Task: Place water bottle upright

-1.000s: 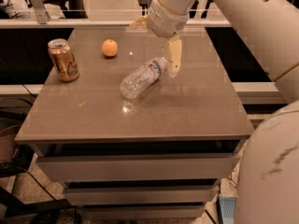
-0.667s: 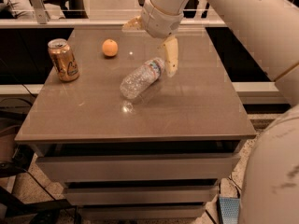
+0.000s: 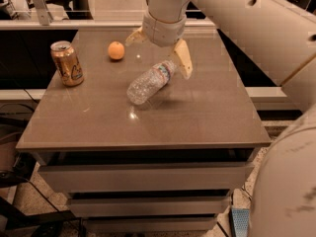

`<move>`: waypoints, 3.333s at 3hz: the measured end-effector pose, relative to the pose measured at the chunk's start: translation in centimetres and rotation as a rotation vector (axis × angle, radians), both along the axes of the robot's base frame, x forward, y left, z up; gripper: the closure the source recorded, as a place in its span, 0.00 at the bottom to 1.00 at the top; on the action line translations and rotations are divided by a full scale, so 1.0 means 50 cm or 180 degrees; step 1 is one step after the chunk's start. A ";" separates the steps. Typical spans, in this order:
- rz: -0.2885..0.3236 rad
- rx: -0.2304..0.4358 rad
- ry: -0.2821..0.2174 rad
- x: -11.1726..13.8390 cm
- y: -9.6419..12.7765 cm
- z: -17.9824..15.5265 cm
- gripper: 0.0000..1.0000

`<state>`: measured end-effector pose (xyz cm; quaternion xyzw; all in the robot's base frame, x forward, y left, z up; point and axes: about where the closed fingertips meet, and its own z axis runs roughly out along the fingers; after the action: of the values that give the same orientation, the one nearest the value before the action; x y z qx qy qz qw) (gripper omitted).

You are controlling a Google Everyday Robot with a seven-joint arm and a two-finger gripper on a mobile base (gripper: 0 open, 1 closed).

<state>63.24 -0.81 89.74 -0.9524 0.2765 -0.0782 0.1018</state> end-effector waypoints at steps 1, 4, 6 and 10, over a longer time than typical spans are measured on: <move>0.0164 -0.0154 -0.0058 0.020 -0.018 -0.024 0.00; 0.0045 -0.0205 -0.0009 0.069 -0.032 -0.108 0.00; -0.0390 -0.0285 0.0162 0.082 -0.043 -0.137 0.40; -0.0061 -0.0193 -0.0199 0.059 0.015 -0.022 1.00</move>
Offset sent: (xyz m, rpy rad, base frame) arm 0.0309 -0.0277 -0.0360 -0.0823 -0.0207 0.0764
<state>66.19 -0.05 88.63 -0.9494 0.2798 -0.1173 0.0807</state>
